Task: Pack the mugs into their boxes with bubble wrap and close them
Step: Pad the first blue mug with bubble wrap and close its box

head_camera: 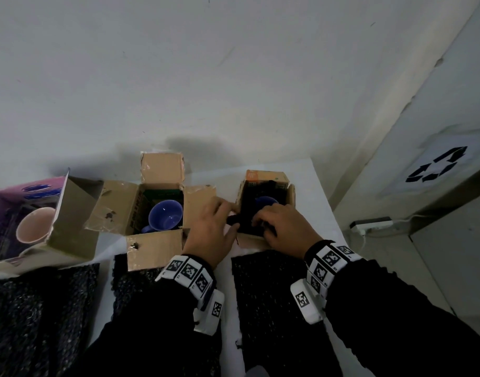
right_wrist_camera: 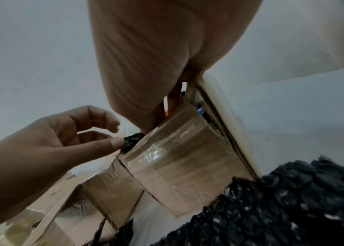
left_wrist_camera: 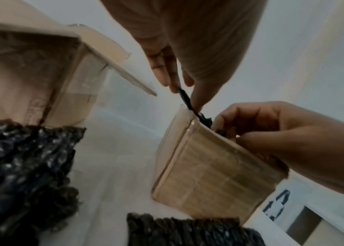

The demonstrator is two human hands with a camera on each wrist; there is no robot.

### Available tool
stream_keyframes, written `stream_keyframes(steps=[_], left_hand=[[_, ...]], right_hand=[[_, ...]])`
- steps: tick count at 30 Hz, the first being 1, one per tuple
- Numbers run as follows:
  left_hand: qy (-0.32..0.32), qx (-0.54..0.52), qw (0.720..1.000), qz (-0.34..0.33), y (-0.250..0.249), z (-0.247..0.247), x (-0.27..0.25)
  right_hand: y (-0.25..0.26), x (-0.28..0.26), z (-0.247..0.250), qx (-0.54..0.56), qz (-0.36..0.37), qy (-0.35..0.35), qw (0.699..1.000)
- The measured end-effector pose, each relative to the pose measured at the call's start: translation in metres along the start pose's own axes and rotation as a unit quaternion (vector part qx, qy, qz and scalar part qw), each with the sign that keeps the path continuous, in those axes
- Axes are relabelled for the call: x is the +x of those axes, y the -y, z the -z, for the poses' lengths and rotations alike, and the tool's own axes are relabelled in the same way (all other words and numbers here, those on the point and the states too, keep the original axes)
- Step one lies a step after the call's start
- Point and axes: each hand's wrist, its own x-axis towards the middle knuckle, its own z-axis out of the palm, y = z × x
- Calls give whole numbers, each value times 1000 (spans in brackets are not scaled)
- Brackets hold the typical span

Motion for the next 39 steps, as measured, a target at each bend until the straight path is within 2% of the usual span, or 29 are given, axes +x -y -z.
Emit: stream_keyframes(steps=[2, 4, 8, 10, 13, 17, 19, 20, 22, 24, 26, 29, 35, 37, 39], left_hand=[[-26, -18, 999, 11, 5, 0, -4], [-19, -32, 999, -8, 8, -5, -11], [-39, -84, 996, 4, 12, -9, -24], [-32, -79, 996, -14, 11, -9, -25], [-20, 40, 997, -64, 6, -12, -24], [31, 218, 970, -105, -3, -11, -24], [54, 266, 954, -130, -5, -10, -24], [58, 280, 948, -137, -4, -9, -24], [62, 292, 944, -137, -1, -9, -21], [78, 303, 941, -132, 2, -10, -16], [100, 313, 936, -127, 3, -11, -12], [116, 319, 933, -118, 3, -10, -8], [99, 283, 946, -123, 4, -15, -9], [101, 282, 946, -120, 3, -15, -5], [105, 278, 947, -126, 4, -15, -3]], right_hand=[[5, 1, -1, 24, 17, 7, 1000], [10, 3, -3, 22, 38, 18, 999], [6, 6, 0, -75, 56, 76, 993], [6, 9, 4, -126, 38, 114, 985], [12, 12, 9, -169, 29, 128, 977], [16, 15, 9, -223, 14, 167, 960], [14, 16, 13, -168, -10, 185, 968], [12, 16, 15, -99, -31, 163, 981], [3, 18, 19, 15, -85, 57, 995], [-3, 23, 22, 10, -134, -2, 991], [-4, 33, 23, -42, -149, 29, 988], [-6, 49, 19, -96, -122, 75, 985], [-12, 68, 7, -204, -99, 170, 959], [-12, 74, 9, -203, -98, 186, 956], [-11, 74, 13, -145, -105, 171, 969]])
